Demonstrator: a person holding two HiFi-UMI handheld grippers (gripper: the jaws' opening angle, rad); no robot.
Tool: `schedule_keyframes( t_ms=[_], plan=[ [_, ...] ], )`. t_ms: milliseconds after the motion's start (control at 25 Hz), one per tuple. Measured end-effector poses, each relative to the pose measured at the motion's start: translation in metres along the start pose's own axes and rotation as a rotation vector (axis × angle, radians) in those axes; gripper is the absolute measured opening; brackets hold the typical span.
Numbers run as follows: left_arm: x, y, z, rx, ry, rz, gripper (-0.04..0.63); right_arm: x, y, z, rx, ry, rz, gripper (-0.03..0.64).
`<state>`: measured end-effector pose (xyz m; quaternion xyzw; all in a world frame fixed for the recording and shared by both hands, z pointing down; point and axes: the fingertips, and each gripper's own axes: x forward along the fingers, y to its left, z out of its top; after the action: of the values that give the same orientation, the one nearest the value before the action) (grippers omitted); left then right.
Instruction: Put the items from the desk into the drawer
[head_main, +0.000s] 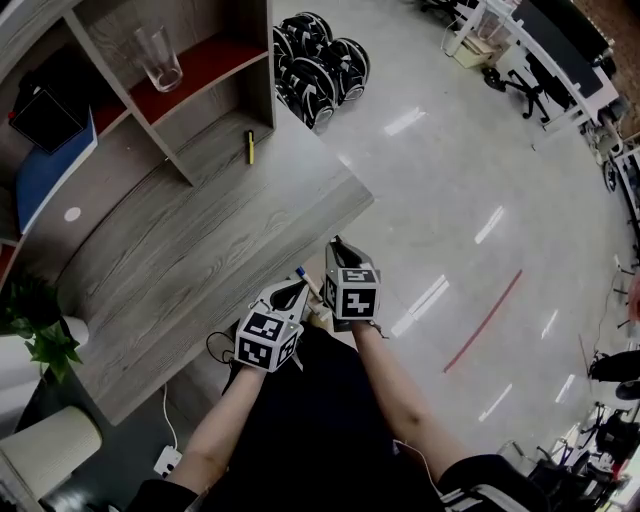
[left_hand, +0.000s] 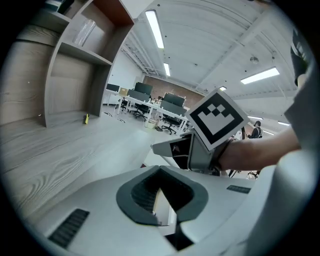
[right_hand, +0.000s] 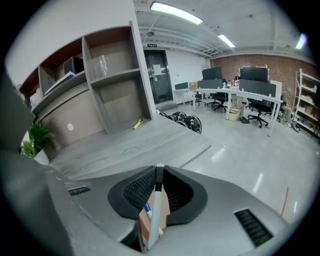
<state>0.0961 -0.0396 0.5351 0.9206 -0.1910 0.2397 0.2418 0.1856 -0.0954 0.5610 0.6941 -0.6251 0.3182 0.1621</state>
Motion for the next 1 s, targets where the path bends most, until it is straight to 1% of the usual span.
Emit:
schedule_keyframes(
  t_ms=[200,320,640,800,1000],
  plan=[
    [0.014,-0.012,-0.014,-0.018,0.003,0.030,0.009,0.001,-0.018,-0.016,-0.021,0.024,0.030,0.072],
    [0.022,-0.013,-0.029,-0.031,0.016,0.058,0.009,0.007,-0.021,-0.030,-0.045,0.049,0.067,0.072],
    [0.035,-0.004,-0.054,-0.060,0.025,0.140,0.009,0.034,-0.006,-0.064,-0.177,0.128,0.222,0.072],
    [0.035,0.001,-0.060,-0.077,0.027,0.173,0.008,0.052,0.003,-0.080,-0.245,0.165,0.303,0.072],
    [0.030,0.007,-0.065,-0.124,0.012,0.202,0.008,0.075,0.012,-0.100,-0.302,0.216,0.374,0.072]
  ],
)
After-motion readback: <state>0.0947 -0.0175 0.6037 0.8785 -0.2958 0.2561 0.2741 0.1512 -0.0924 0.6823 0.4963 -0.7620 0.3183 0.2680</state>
